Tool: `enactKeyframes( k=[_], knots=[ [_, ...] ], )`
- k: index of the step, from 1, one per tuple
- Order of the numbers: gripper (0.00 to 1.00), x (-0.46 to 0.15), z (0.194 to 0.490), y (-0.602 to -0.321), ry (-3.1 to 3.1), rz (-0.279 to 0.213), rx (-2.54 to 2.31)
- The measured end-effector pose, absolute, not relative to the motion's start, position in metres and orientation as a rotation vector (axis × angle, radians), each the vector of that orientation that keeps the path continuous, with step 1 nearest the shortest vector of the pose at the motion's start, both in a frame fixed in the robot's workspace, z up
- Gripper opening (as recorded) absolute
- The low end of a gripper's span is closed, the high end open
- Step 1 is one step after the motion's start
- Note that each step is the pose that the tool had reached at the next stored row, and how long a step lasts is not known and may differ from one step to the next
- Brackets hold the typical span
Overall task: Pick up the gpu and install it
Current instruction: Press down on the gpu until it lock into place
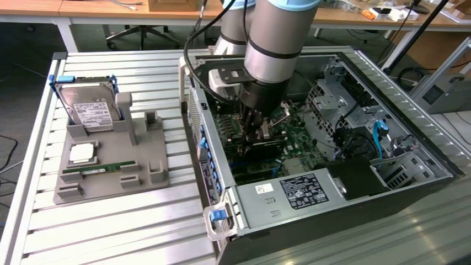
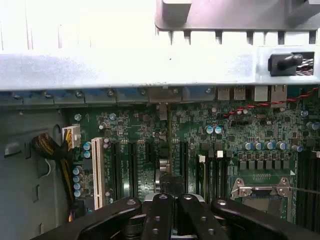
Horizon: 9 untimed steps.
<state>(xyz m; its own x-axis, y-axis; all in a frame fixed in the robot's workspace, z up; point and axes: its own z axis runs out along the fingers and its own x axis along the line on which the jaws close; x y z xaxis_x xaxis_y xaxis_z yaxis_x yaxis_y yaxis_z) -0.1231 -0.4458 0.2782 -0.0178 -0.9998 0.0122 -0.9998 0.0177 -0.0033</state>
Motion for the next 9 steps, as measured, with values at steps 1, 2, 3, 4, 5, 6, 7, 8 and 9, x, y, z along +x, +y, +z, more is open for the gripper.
enactKeyframes(
  k=[1,2,3,4,5,6,7,8,9],
  knots=[
    [0.11,-0.1243,0.2775,-0.4458,-2.236,0.017,2.197],
    [0.11,-0.1250,0.2769,-0.4458,-2.237,0.017,2.197],
    [0.11,-0.1261,0.2759,-0.4458,-2.236,0.017,2.197],
    [0.11,-0.1270,0.2746,-0.4459,-2.236,0.017,2.197],
    [0.11,-0.1274,0.2738,-0.4459,-2.236,0.017,2.197],
    [0.11,-0.1278,0.2731,-0.4459,-2.236,0.018,2.197],
    [0.11,-0.1284,0.2719,-0.4458,-2.236,0.017,2.197],
    [0.11,-0.1289,0.2708,-0.4458,-2.237,0.017,2.198],
    [0.11,-0.1292,0.2701,-0.4459,-2.237,0.017,2.197]
  ],
)
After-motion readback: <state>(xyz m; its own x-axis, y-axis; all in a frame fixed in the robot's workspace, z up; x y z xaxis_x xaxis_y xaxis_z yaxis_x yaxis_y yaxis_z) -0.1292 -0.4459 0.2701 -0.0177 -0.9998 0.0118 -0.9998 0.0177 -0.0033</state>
